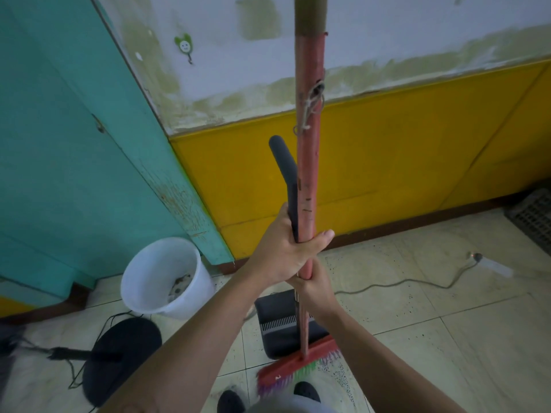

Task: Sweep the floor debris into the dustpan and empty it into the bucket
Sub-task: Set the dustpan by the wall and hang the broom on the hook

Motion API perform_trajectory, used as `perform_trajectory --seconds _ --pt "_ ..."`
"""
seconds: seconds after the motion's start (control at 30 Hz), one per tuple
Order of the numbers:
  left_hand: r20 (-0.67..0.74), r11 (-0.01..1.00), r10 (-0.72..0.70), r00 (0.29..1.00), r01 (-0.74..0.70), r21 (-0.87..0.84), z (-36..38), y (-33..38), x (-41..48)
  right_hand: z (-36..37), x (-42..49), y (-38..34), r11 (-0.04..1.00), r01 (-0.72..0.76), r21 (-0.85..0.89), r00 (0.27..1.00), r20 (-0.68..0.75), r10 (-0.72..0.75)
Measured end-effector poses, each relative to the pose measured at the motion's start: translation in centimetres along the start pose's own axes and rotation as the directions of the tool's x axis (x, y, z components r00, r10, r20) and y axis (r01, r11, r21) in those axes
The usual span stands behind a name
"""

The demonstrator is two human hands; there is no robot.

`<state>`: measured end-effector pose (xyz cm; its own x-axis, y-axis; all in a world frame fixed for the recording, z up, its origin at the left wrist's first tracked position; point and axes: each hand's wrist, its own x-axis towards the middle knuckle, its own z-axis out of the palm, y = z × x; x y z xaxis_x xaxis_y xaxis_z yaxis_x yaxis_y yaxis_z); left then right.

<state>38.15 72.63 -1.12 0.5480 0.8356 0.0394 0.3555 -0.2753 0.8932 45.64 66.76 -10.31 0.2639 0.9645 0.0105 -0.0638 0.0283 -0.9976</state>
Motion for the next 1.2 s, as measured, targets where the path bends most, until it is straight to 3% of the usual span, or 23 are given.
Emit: perform_trajectory --seconds 0.23,0.37,0.5,0.77,0.83,0.97,1.2 --pt "0.011 0.998 0.054 0.998 -0.054 0.011 0.5 -0.5 0.3 -0.7 0.3 -1.0 0.994 0.049 0.098 0.999 0.0 -0.049" --pt "0.035 0.998 0.054 0.998 -0.055 0.029 1.0 -0.7 0.4 -0.7 0.4 -1.3 0.991 0.124 0.051 0.99 -0.076 -0.12" --pt "0.053 0.998 0.044 0.998 -0.046 0.04 1.2 -0.7 0.5 -0.4 0.8 0.0 0.991 0.108 -0.079 0.976 -0.18 -0.121" --pt "0.118 1.0 0.008 0.993 -0.009 0.014 0.7 -0.6 0.0 -0.1 0.3 0.1 0.987 0.12 -0.11 0.98 -0.148 -0.136" --pt "0.192 1.0 -0.002 0.981 -0.001 0.02 0.3 -0.7 -0.2 -0.1 0.1 -0.3 0.989 0.119 -0.084 0.988 -0.087 -0.126" --pt "0.287 0.995 -0.081 0.955 0.092 -0.025 -0.7 -1.2 -0.7 -1.1 0.4 -0.5 0.992 0.035 -0.121 0.984 0.176 -0.013" --pt "0.477 0.98 -0.036 0.878 0.124 -0.156 -2.5 -1.1 -1.8 -3.1 1.7 -2.3 0.951 -0.005 -0.31 0.864 0.477 0.16"
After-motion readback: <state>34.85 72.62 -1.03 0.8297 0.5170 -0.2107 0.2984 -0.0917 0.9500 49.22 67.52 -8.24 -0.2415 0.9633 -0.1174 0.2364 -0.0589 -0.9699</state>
